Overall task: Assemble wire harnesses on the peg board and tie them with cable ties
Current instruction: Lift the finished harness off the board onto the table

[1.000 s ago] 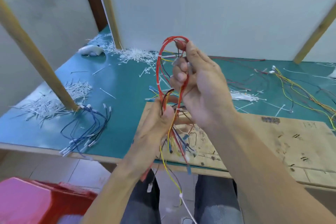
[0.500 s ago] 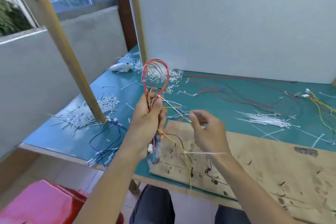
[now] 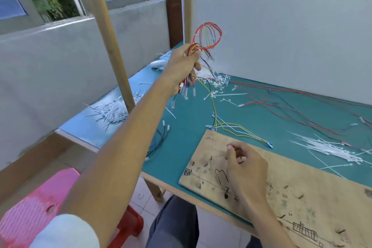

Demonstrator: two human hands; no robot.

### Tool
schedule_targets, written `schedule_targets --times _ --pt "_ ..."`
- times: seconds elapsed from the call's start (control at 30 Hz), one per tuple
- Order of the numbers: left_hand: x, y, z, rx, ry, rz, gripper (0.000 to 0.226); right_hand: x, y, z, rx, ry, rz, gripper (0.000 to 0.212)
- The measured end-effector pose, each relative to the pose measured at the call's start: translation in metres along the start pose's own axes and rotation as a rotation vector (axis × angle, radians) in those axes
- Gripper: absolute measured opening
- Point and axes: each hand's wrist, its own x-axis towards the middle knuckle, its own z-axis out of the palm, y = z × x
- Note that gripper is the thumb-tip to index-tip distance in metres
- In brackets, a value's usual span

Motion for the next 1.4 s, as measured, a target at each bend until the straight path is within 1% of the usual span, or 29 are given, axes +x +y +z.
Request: schedule_targets --times 0.07,0.2,0.27,0.37,0.43,0.5,0.57,0.73,0.8,0.87,0.97,1.0,1.07,1.17,1.2,1.3,1.37,1.4 --pt "0.013 -0.004 -0.007 0.035 -0.015 -0.062 0.018 0.001 -0.001 0.0 -0.011 -0.028 -0.002 0.022" --pt "0.035 -0.029 -0.017 0.054 -0.049 -0.163 0.01 0.002 -0.002 0.0 -0.116 -0.089 -0.016 0.017" --pt "0.044 -0.053 -0.015 0.097 -0.038 -0.169 0.011 0.001 -0.003 0.0 -0.13 -0.098 -0.012 0.016" --pt "0.049 -0.099 -0.008 0.205 -0.025 -0.158 0.02 0.002 -0.003 0.001 -0.173 -0.119 -0.024 0.016" --pt "0.052 -0.127 -0.004 0.381 -0.009 -0.127 0.023 0.003 -0.003 0.002 -0.21 -0.134 -0.033 0.014" --pt "0.056 -0.149 -0.001 0.662 -0.004 -0.096 0.03 0.005 -0.001 0.003 -0.255 -0.155 -0.054 0.012" --pt "0.058 -0.164 0.003 0.866 0.015 -0.073 0.038 0.007 0.002 0.004 -0.278 -0.177 -0.067 0.013" --pt "0.059 -0.187 0.018 1.073 0.051 0.046 0.04 0.009 0.004 0.008 -0.314 -0.183 -0.085 0.018" --pt "0.059 -0.192 0.022 1.222 0.064 0.062 0.044 0.009 0.006 0.008 -0.342 -0.181 -0.088 0.016" --pt "0.059 -0.195 0.024 1.337 0.094 0.081 0.042 0.009 0.007 0.008 -0.358 -0.183 -0.088 0.016" --pt "0.06 -0.195 0.024 1.319 0.1 0.123 0.018 0.01 0.008 0.007 -0.385 -0.187 -0.09 0.012" --pt "0.061 -0.194 0.024 1.296 0.099 0.138 0.015 0.01 0.008 0.007 -0.396 -0.189 -0.09 0.01" --pt "0.06 -0.192 0.024 1.242 0.113 0.172 0.017 0.01 0.009 0.006 -0.4 -0.189 -0.094 0.009" --pt "0.058 -0.192 0.023 1.032 0.15 0.194 0.017 0.01 0.009 0.006 -0.388 -0.187 -0.094 0.008" --pt "0.058 -0.191 0.023 1.004 0.165 0.194 0.02 0.01 0.01 0.006 -0.384 -0.188 -0.092 0.008" --pt "0.057 -0.185 0.024 1.092 0.223 0.186 0.031 0.01 0.008 0.005 -0.366 -0.192 -0.095 0.008" --pt "0.052 -0.179 0.024 1.082 0.337 0.187 0.034 0.01 0.008 0.005 -0.358 -0.192 -0.107 0.008" --pt "0.048 -0.176 0.023 1.052 0.402 0.243 0.034 0.01 0.008 0.004 -0.36 -0.194 -0.111 0.008"
